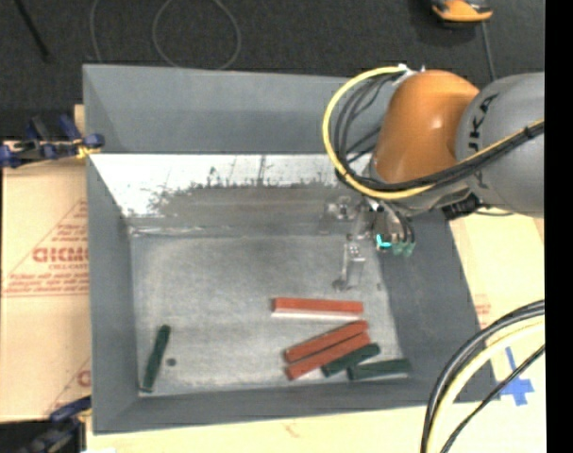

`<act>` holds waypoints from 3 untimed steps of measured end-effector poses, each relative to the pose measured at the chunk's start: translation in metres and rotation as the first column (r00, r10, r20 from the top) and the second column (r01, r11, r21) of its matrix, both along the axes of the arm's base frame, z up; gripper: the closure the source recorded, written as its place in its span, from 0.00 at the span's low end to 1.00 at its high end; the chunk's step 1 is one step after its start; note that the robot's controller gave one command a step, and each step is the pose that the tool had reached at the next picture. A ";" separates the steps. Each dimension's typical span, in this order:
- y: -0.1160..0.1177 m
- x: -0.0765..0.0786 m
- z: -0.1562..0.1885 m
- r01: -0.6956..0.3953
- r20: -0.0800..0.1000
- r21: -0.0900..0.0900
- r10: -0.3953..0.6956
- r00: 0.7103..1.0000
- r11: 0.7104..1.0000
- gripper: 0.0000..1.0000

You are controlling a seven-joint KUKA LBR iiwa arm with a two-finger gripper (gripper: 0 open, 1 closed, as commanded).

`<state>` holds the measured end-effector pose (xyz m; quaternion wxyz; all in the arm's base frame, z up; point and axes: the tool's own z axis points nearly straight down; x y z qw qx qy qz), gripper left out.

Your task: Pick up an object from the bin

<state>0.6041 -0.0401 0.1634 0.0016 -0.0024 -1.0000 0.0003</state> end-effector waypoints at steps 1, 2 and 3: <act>-0.001 -0.054 -0.094 -0.279 0.004 -0.001 0.279 0.960 0.960 0.00; -0.025 -0.031 -0.092 -0.424 0.007 -0.002 0.424 0.906 0.906 0.00; -0.025 -0.031 -0.090 -0.423 0.007 -0.002 0.423 0.906 0.906 1.00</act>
Offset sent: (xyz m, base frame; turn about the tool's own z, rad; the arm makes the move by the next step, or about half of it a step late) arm -0.0536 -0.0002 -0.0934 -0.2838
